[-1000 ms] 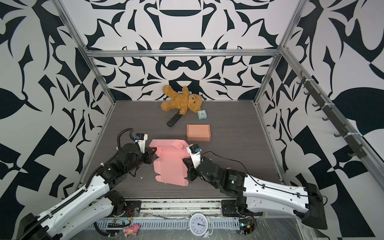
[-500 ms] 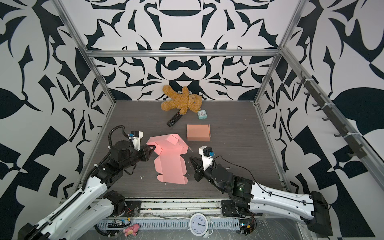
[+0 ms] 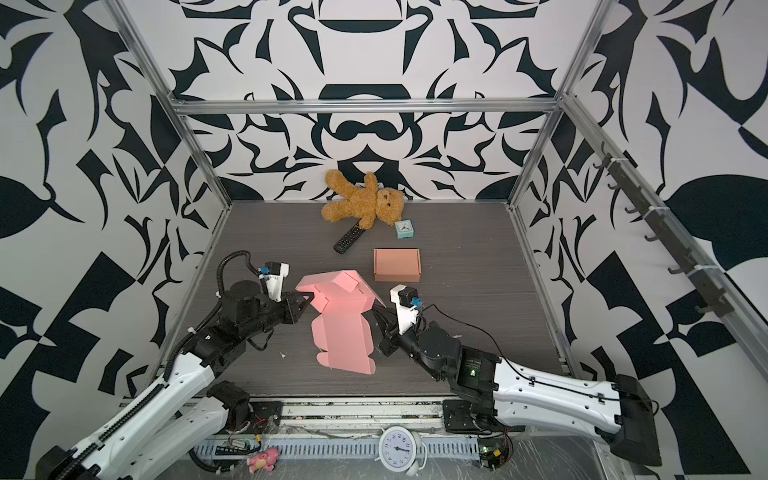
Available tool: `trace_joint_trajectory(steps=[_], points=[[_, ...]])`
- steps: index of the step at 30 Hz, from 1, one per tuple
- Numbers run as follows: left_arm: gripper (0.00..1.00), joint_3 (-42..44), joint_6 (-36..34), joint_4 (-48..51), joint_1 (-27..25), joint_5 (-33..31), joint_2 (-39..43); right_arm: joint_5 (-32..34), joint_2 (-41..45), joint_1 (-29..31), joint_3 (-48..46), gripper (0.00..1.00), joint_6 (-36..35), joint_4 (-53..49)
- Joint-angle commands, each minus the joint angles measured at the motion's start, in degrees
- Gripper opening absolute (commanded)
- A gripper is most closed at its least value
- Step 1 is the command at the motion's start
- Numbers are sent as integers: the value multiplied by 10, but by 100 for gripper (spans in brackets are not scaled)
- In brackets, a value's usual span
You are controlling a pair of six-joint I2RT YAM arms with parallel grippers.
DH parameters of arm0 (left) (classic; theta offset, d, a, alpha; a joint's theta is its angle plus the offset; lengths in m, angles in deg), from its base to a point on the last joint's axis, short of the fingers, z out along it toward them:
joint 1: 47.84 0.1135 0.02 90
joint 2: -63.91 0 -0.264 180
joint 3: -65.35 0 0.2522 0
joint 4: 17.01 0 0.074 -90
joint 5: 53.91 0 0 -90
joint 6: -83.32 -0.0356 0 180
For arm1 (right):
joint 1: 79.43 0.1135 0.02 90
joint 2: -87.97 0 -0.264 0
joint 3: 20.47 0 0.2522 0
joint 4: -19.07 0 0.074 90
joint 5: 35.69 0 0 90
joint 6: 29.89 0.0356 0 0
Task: Fold the paper box
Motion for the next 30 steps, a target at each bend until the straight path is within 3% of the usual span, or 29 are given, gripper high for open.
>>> trace_joint_trajectory(steps=[1,12,16,23,30], points=[[1,-9,5,-15,2,16,3,11,-10,0,25,5,-12,31],[3,-19,2,-28,2,77,-34,-6,-63,-1,49,5,-1,48],[3,-14,0,-30,2,72,-34,-7,-73,-1,48,5,5,53],[3,-19,-7,-7,2,59,-30,11,-75,-1,61,4,10,-6],[3,-35,-24,27,3,49,-39,22,-7,-1,69,12,-11,-109]])
